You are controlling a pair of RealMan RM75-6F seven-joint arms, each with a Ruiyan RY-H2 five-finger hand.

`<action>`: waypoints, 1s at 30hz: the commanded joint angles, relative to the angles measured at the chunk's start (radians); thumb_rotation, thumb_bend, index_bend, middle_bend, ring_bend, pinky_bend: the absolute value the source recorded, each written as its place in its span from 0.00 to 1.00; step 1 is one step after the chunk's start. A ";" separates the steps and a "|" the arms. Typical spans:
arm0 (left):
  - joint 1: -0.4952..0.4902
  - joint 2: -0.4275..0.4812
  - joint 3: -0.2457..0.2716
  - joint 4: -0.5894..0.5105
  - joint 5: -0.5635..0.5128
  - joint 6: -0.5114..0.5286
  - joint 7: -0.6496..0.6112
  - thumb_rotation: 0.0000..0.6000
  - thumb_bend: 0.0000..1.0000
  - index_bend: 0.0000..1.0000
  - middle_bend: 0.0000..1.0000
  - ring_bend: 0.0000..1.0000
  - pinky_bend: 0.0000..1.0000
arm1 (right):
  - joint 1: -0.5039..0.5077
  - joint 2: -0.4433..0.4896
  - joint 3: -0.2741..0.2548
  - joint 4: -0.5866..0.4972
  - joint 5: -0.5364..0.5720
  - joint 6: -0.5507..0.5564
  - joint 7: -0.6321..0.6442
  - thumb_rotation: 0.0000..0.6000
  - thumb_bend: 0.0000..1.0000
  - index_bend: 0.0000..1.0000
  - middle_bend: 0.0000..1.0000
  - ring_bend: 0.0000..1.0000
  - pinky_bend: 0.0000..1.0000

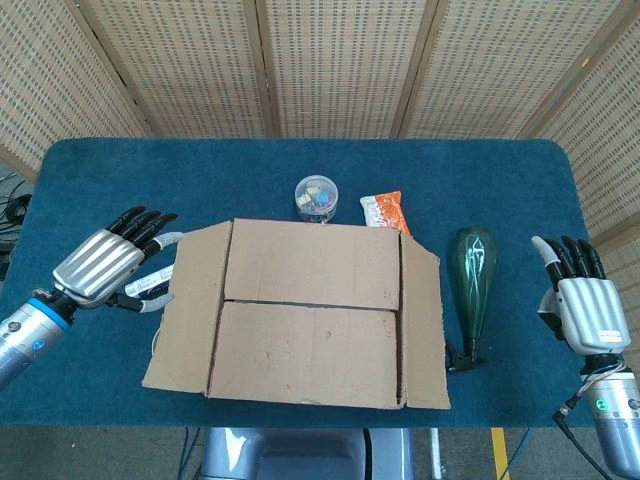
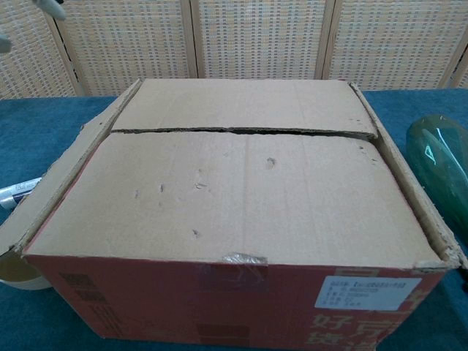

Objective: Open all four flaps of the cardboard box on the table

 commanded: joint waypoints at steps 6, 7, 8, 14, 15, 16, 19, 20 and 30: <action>-0.058 -0.227 -0.030 -0.025 -0.155 0.060 0.270 0.54 0.25 0.00 0.00 0.00 0.00 | 0.010 -0.017 -0.009 0.010 -0.008 -0.023 -0.011 1.00 1.00 0.07 0.12 0.00 0.03; -0.061 -0.239 -0.030 -0.027 -0.167 0.064 0.285 0.67 0.25 0.00 0.00 0.00 0.00 | 0.011 -0.018 -0.010 0.010 -0.008 -0.025 -0.014 1.00 1.00 0.06 0.12 0.00 0.03; -0.066 -0.255 -0.030 -0.029 -0.183 0.069 0.308 0.72 0.25 0.00 0.00 0.00 0.00 | 0.013 -0.019 -0.011 0.010 -0.008 -0.028 -0.019 1.00 1.00 0.06 0.12 0.00 0.03; -0.095 -0.322 -0.024 -0.031 -0.251 0.079 0.401 0.85 0.25 0.00 0.00 0.00 0.00 | 0.019 -0.038 -0.016 0.020 -0.014 -0.032 -0.038 1.00 0.99 0.06 0.11 0.00 0.03; -0.101 -0.335 -0.023 -0.029 -0.265 0.081 0.418 0.85 0.25 0.00 0.00 0.00 0.00 | 0.020 -0.043 -0.016 0.023 -0.015 -0.031 -0.040 1.00 0.98 0.06 0.11 0.00 0.03; -0.107 -0.348 -0.024 -0.029 -0.278 0.085 0.429 0.85 0.25 0.00 0.00 0.00 0.00 | 0.020 -0.048 -0.017 0.026 -0.016 -0.031 -0.040 1.00 0.98 0.06 0.11 0.00 0.03; -0.123 -0.383 -0.029 -0.029 -0.319 0.088 0.436 0.85 0.25 0.00 0.00 0.00 0.00 | 0.020 -0.066 -0.017 0.038 -0.021 -0.023 -0.044 1.00 0.98 0.06 0.11 0.00 0.02; -0.125 -0.387 -0.029 -0.029 -0.326 0.089 0.437 0.85 0.25 0.00 0.00 0.00 0.00 | 0.020 -0.070 -0.018 0.041 -0.022 -0.021 -0.046 1.00 0.98 0.06 0.11 0.00 0.01; -0.154 -0.419 -0.024 -0.035 -0.376 0.089 0.432 0.85 0.25 0.00 0.00 0.00 0.00 | 0.014 -0.130 -0.018 0.078 -0.030 0.007 -0.056 1.00 0.98 0.06 0.10 0.00 0.00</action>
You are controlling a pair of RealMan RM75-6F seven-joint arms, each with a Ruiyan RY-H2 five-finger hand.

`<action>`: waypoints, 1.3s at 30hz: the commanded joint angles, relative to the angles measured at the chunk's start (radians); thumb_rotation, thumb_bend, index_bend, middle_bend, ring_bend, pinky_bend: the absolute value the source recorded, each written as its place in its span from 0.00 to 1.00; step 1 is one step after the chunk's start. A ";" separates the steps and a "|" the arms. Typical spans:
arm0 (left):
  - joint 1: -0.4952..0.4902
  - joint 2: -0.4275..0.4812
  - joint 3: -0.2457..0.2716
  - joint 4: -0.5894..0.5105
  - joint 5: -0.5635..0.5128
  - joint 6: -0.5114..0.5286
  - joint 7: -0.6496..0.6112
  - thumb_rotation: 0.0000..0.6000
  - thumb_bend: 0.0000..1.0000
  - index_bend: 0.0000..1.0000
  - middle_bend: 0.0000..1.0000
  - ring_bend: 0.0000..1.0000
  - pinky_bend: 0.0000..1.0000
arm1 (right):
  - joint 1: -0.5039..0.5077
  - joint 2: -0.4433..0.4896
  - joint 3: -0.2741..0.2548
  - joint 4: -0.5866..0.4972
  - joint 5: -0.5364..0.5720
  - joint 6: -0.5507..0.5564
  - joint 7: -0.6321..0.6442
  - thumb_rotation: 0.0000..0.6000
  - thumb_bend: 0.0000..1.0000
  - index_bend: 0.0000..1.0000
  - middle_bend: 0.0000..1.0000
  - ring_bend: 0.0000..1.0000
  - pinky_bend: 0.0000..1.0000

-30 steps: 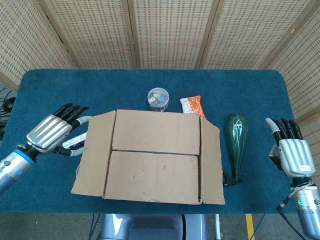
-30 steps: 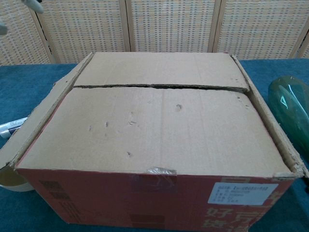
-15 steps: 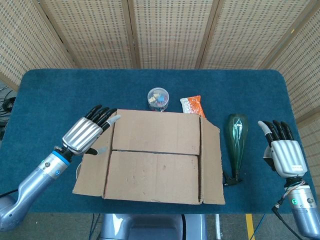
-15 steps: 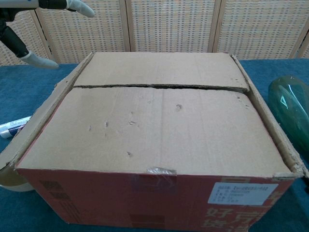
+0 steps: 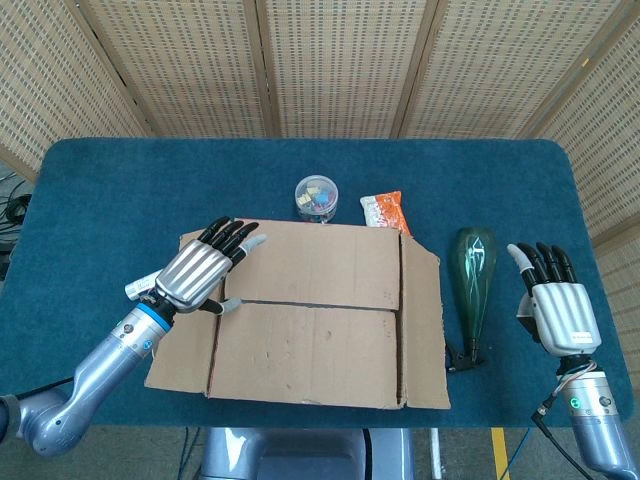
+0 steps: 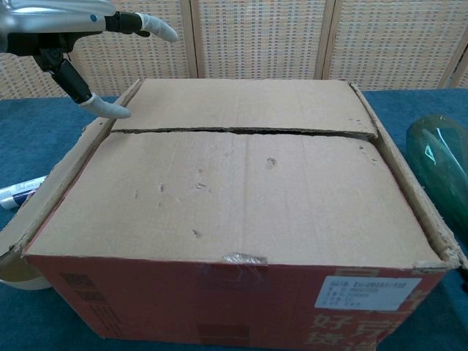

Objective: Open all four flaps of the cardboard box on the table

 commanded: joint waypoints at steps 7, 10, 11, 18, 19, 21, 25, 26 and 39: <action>-0.020 -0.023 0.007 0.005 -0.024 0.003 0.002 0.86 0.25 0.00 0.00 0.00 0.00 | -0.004 -0.036 0.006 0.023 -0.002 0.020 0.000 1.00 0.97 0.06 0.10 0.00 0.00; -0.028 -0.035 0.014 0.008 -0.033 0.005 0.016 0.86 0.25 0.00 0.00 0.00 0.00 | -0.004 -0.047 0.007 0.028 -0.003 0.024 -0.001 1.00 0.97 0.06 0.10 0.00 0.00; -0.030 -0.041 0.017 0.009 -0.036 0.009 0.023 0.86 0.25 0.00 0.00 0.00 0.00 | -0.004 -0.050 0.007 0.028 -0.003 0.025 0.000 1.00 0.97 0.06 0.10 0.00 0.00; -0.054 -0.091 0.038 0.031 -0.073 0.032 0.093 0.85 0.24 0.00 0.00 0.00 0.00 | -0.008 -0.058 0.009 0.034 -0.010 0.032 0.011 1.00 0.97 0.06 0.10 0.00 0.00; -0.056 -0.099 0.040 0.033 -0.079 0.039 0.103 0.86 0.24 0.00 0.00 0.00 0.00 | -0.009 -0.057 0.009 0.034 -0.011 0.033 0.014 1.00 0.97 0.06 0.10 0.00 0.00; -0.061 -0.117 0.045 0.041 -0.086 0.056 0.124 0.86 0.24 0.00 0.00 0.00 0.00 | -0.011 -0.055 0.009 0.036 -0.012 0.034 0.019 1.00 0.97 0.06 0.10 0.00 0.00; -0.070 -0.148 0.053 0.058 -0.101 0.073 0.153 0.86 0.24 0.00 0.00 0.00 0.00 | -0.016 -0.051 0.009 0.037 -0.012 0.035 0.030 1.00 0.97 0.06 0.09 0.00 0.00; -0.072 -0.154 0.053 0.061 -0.104 0.076 0.157 0.86 0.24 0.00 0.00 0.00 0.00 | -0.016 -0.051 0.009 0.037 -0.012 0.035 0.033 1.00 0.97 0.06 0.09 0.00 0.00; -0.075 -0.213 0.037 0.119 -0.041 0.176 0.204 0.85 0.25 0.00 0.00 0.00 0.00 | -0.027 -0.043 0.014 0.045 -0.012 0.042 0.060 1.00 0.97 0.06 0.09 0.00 0.00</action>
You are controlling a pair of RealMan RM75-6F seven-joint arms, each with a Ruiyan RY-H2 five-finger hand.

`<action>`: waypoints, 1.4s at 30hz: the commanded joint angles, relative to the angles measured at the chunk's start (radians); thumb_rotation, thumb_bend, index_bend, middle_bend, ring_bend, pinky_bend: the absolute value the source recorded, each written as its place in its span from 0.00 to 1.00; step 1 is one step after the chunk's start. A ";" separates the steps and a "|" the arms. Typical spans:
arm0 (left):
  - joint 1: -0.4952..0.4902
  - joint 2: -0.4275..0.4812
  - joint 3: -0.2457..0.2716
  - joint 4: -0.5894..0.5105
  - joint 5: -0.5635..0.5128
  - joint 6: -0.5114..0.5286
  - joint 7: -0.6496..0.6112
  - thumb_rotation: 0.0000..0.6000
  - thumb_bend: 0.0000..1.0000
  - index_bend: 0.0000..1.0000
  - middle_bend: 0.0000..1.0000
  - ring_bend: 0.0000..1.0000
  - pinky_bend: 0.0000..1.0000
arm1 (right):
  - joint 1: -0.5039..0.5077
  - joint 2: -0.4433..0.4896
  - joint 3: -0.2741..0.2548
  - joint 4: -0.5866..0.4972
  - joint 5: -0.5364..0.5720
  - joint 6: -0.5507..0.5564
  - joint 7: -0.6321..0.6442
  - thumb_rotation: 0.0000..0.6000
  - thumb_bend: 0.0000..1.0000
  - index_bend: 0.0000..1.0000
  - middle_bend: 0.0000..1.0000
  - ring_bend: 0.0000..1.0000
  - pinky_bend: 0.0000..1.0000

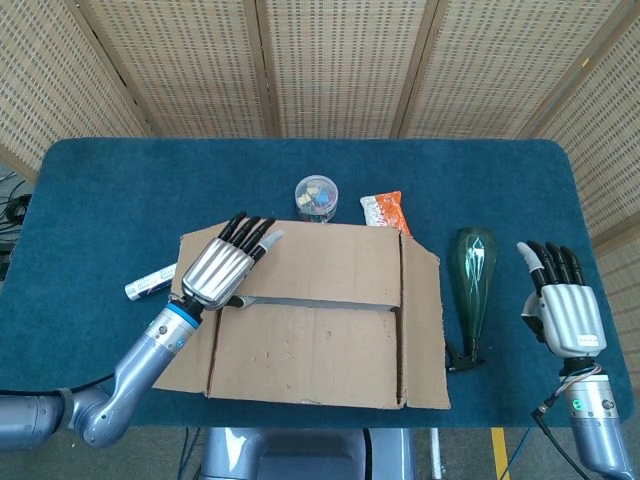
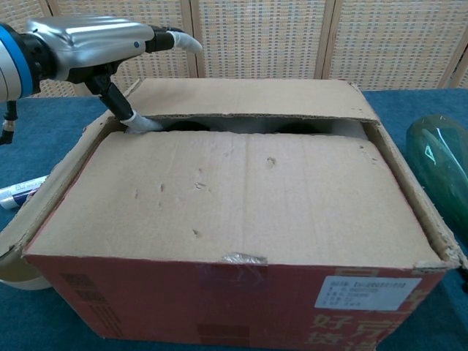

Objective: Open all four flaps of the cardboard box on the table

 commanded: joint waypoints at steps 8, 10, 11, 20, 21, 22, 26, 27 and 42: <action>0.014 0.012 -0.049 0.027 0.085 0.083 -0.038 0.86 0.25 0.00 0.00 0.00 0.00 | 0.003 -0.001 0.004 0.007 0.002 -0.008 0.010 1.00 0.97 0.06 0.09 0.00 0.00; 0.013 0.016 -0.059 0.034 0.090 0.089 -0.043 0.86 0.25 0.00 0.00 0.00 0.00 | 0.004 -0.001 0.005 0.008 0.003 -0.011 0.011 1.00 0.97 0.06 0.09 0.00 0.00; 0.010 0.020 -0.070 0.043 0.092 0.093 -0.044 0.85 0.25 0.00 0.00 0.00 0.00 | 0.005 -0.002 0.005 0.008 0.004 -0.013 0.013 1.00 0.97 0.06 0.09 0.00 0.00; -0.061 0.011 -0.163 0.222 0.044 0.055 -0.036 0.86 0.25 0.00 0.00 0.00 0.00 | 0.004 0.002 0.007 0.005 0.010 -0.020 0.021 1.00 0.97 0.06 0.09 0.00 0.00; -0.074 0.000 -0.172 0.255 0.042 0.042 -0.046 0.86 0.25 0.00 0.00 0.00 0.00 | 0.004 0.004 0.007 0.003 0.011 -0.020 0.022 1.00 0.97 0.06 0.09 0.00 0.00; -0.083 -0.009 -0.177 0.283 0.043 0.035 -0.056 0.86 0.25 0.00 0.00 0.00 0.00 | 0.004 0.005 0.008 0.001 0.011 -0.021 0.022 1.00 0.97 0.06 0.09 0.00 0.00; -0.111 -0.039 -0.187 0.372 0.050 0.018 -0.071 0.86 0.25 0.00 0.00 0.00 0.00 | 0.003 0.010 0.006 -0.006 0.009 -0.023 0.025 1.00 0.97 0.06 0.09 0.00 0.00; -0.121 -0.050 -0.190 0.401 0.046 0.009 -0.070 0.86 0.25 0.00 0.00 0.00 0.00 | 0.002 0.012 0.006 -0.009 0.008 -0.023 0.025 1.00 0.97 0.06 0.09 0.00 0.00; -0.153 -0.108 -0.189 0.513 -0.062 -0.060 -0.057 0.86 0.25 0.00 0.00 0.00 0.00 | -0.009 0.029 0.003 -0.034 0.003 -0.010 0.016 1.00 0.97 0.06 0.09 0.00 0.00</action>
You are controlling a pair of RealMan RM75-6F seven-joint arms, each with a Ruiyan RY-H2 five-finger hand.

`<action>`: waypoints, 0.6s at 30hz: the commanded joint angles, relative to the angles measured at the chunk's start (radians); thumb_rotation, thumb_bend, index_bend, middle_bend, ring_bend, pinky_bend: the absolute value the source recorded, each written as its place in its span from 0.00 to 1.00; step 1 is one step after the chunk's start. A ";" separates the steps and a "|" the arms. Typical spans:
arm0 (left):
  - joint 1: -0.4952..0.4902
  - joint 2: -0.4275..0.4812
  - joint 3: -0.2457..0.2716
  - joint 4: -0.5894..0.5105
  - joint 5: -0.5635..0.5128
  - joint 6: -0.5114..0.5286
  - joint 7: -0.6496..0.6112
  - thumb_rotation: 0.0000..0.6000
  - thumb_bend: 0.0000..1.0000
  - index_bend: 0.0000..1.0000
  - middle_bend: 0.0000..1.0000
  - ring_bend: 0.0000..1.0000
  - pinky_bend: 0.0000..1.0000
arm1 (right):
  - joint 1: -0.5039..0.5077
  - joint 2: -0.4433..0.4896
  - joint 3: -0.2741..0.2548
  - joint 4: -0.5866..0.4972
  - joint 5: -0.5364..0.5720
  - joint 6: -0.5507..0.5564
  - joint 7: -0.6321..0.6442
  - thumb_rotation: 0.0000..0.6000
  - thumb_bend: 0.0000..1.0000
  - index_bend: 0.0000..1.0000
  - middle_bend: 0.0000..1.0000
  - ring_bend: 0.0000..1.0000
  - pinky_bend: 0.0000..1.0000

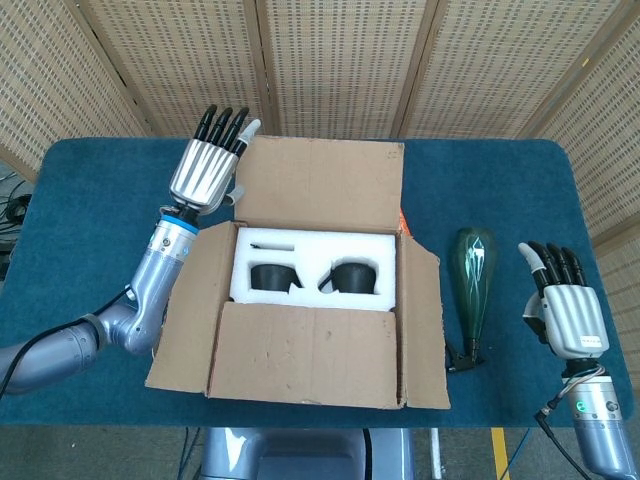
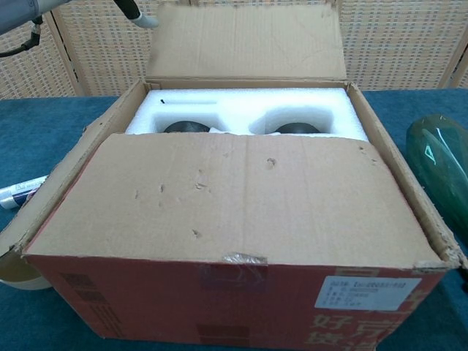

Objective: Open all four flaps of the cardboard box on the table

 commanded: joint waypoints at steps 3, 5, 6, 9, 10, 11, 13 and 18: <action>0.039 0.068 -0.028 -0.111 -0.032 -0.013 -0.102 0.86 0.25 0.01 0.00 0.00 0.00 | 0.000 0.001 -0.001 -0.005 -0.001 -0.001 -0.005 1.00 0.97 0.06 0.09 0.00 0.00; 0.061 0.114 -0.041 -0.179 -0.051 -0.029 -0.152 0.87 0.25 0.07 0.00 0.00 0.00 | 0.002 -0.001 -0.001 -0.006 -0.001 -0.004 -0.008 1.00 0.97 0.06 0.09 0.00 0.00; 0.067 0.127 -0.044 -0.199 -0.057 -0.034 -0.166 0.87 0.25 0.13 0.00 0.00 0.00 | 0.003 -0.001 -0.001 -0.006 -0.001 -0.005 -0.009 1.00 0.97 0.06 0.09 0.00 0.00; 0.096 0.194 -0.051 -0.288 -0.077 -0.062 -0.224 0.81 0.25 0.24 0.00 0.00 0.00 | 0.006 -0.006 -0.001 -0.006 -0.001 -0.009 -0.012 1.00 0.97 0.06 0.09 0.00 0.00; 0.108 0.216 -0.051 -0.320 -0.085 -0.074 -0.246 0.71 0.25 0.28 0.00 0.00 0.00 | 0.007 -0.008 -0.001 -0.006 -0.001 -0.012 -0.013 1.00 0.97 0.06 0.09 0.00 0.00; 0.119 0.242 -0.048 -0.351 -0.088 -0.087 -0.265 0.61 0.24 0.30 0.00 0.00 0.00 | 0.009 -0.010 -0.001 -0.005 0.000 -0.013 -0.013 1.00 0.97 0.06 0.09 0.00 0.00; 0.133 0.276 -0.041 -0.390 -0.090 -0.108 -0.288 0.46 0.22 0.33 0.00 0.00 0.00 | 0.010 -0.013 -0.002 -0.005 0.000 -0.016 -0.014 1.00 0.97 0.06 0.09 0.00 0.00; 0.161 0.338 -0.020 -0.461 -0.079 -0.145 -0.339 0.36 0.19 0.40 0.00 0.00 0.00 | 0.011 -0.016 -0.003 -0.006 -0.002 -0.016 -0.017 1.00 0.97 0.06 0.09 0.00 0.00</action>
